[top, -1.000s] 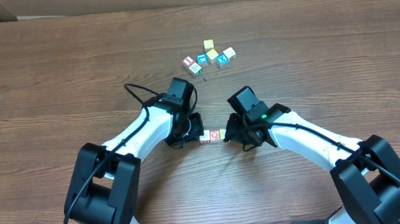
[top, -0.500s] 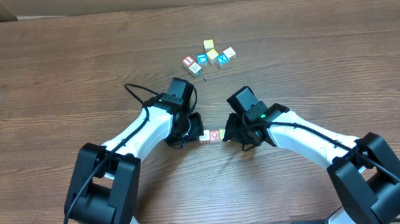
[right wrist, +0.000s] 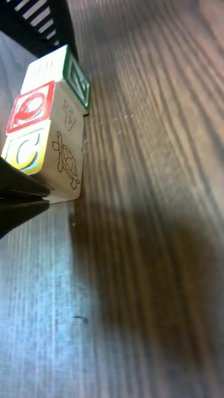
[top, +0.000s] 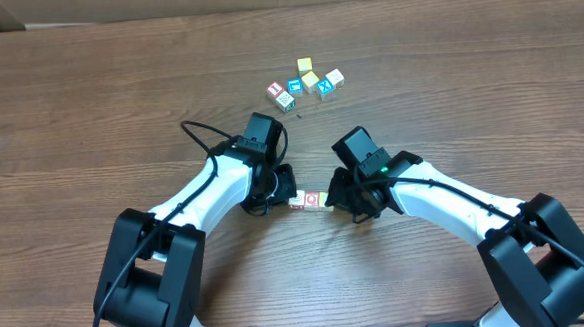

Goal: Flip 3 blocks

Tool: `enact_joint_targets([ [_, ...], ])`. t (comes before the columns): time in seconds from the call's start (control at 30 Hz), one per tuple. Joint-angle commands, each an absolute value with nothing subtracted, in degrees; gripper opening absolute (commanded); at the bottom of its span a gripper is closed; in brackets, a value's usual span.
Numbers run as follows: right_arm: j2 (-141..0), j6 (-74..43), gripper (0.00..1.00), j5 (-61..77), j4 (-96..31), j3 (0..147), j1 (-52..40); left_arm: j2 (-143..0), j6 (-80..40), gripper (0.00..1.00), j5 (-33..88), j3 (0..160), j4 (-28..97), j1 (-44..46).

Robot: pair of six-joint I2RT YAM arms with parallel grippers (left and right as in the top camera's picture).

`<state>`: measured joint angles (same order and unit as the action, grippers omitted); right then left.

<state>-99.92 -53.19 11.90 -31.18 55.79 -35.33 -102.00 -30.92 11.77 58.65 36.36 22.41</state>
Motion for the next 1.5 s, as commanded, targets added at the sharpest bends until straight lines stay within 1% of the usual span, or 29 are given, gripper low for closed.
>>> enact_joint_targets([
  [0.0,-100.4,-57.3,0.04,14.3,-31.3,55.4,-35.7,-100.4,-29.3,0.04,13.6,59.9,35.6,22.8],
  [0.37,-100.4,-69.1,0.04,16.9,-33.6,55.4,-37.1,-100.4,-29.1,0.04,13.5,59.9,32.7,24.9],
  [0.8,-100.4,-90.5,0.04,18.8,-33.5,55.4,-42.4,-100.4,-29.1,0.04,13.3,59.9,32.1,25.3],
  [1.07,-100.4,-93.8,0.04,18.8,-33.5,55.4,-43.6,-100.4,-29.2,0.04,13.0,59.9,30.5,25.3],
  [1.1,-100.4,-94.8,0.05,18.8,-33.4,55.4,-43.9,-100.5,-29.1,0.04,13.0,59.9,30.5,25.3],
  [1.13,-100.4,-95.4,0.09,18.8,-33.3,55.4,-44.1,-100.6,-29.2,0.04,13.0,59.9,30.4,25.3],
  [1.2,-100.4,-97.7,0.13,18.8,-33.3,55.4,-44.7,-100.9,-29.2,0.04,13.0,59.9,30.2,25.3],
  [1.33,-100.4,-100.6,0.16,18.7,-33.0,55.4,-45.7,-102.0,-29.1,0.04,13.1,59.9,30.0,25.4],
  [1.47,-100.4,-100.8,0.16,18.5,-31.5,55.4,-46.5,-102.7,-28.8,0.04,13.1,59.9,30.2,25.5],
])
